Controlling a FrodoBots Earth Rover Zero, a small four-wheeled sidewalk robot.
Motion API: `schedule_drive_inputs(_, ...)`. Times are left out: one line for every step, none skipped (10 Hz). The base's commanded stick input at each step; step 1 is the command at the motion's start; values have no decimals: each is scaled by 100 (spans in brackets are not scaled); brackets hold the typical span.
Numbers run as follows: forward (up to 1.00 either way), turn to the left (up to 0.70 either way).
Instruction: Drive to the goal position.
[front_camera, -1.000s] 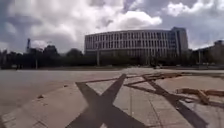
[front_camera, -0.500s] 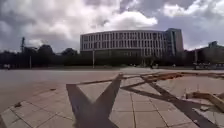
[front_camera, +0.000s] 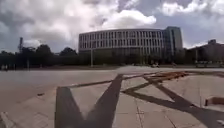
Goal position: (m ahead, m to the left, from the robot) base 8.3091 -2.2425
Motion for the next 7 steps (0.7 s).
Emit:
schedule_drive_inputs(100,0)
schedule_drive_inputs(100,0)
schedule_drive_inputs(100,0)
schedule_drive_inputs(100,0)
schedule_drive_inputs(100,0)
schedule_drive_inputs(100,0)
schedule_drive_inputs(100,0)
